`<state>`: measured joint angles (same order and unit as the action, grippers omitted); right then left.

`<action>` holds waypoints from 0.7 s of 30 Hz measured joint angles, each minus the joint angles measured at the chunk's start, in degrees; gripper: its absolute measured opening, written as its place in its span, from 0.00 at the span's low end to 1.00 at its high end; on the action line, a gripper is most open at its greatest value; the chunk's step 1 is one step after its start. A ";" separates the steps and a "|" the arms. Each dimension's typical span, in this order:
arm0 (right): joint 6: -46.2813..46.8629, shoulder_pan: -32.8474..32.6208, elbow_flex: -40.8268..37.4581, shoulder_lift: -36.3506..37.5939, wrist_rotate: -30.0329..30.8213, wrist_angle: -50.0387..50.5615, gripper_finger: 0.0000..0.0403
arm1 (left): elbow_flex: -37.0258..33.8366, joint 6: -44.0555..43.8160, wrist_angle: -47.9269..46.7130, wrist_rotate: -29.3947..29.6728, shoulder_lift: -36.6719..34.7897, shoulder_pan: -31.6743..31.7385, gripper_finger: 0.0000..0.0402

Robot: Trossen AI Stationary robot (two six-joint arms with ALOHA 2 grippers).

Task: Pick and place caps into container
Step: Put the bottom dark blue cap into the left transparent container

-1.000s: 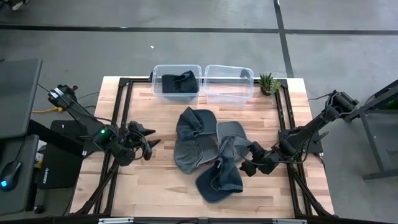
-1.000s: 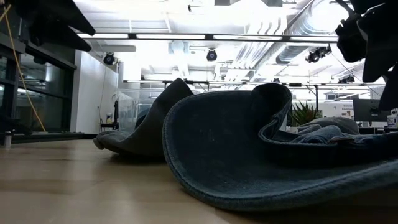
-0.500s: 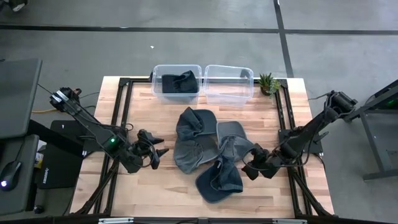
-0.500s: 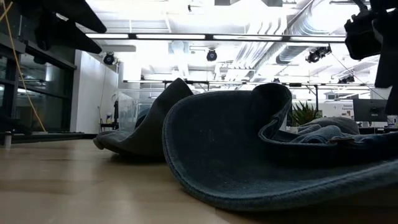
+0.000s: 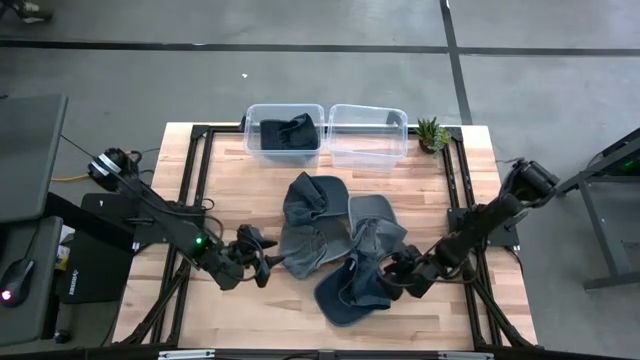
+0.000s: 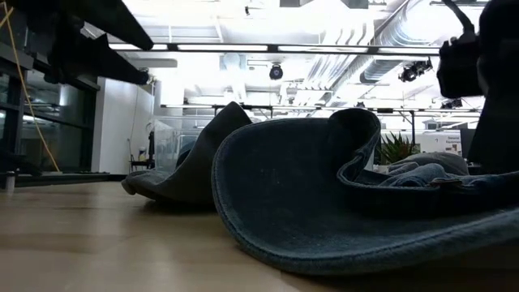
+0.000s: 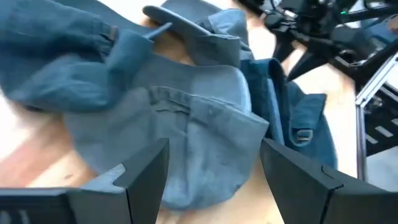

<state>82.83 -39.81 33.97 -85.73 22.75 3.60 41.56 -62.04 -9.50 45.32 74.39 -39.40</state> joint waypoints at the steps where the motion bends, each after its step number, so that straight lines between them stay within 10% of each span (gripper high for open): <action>1: -0.20 0.00 -0.02 -0.41 0.37 -0.07 0.55 | 0.00 0.00 0.97 -0.03 0.56 0.00 0.62; 21: -7.02 2.78 0.03 -8.18 -0.06 -17.19 0.55 | 0.00 -1.61 19.89 -6.01 13.79 0.01 0.62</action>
<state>75.81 -37.04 34.00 -93.91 22.69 -13.59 41.56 -63.65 10.39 39.31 88.18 -39.39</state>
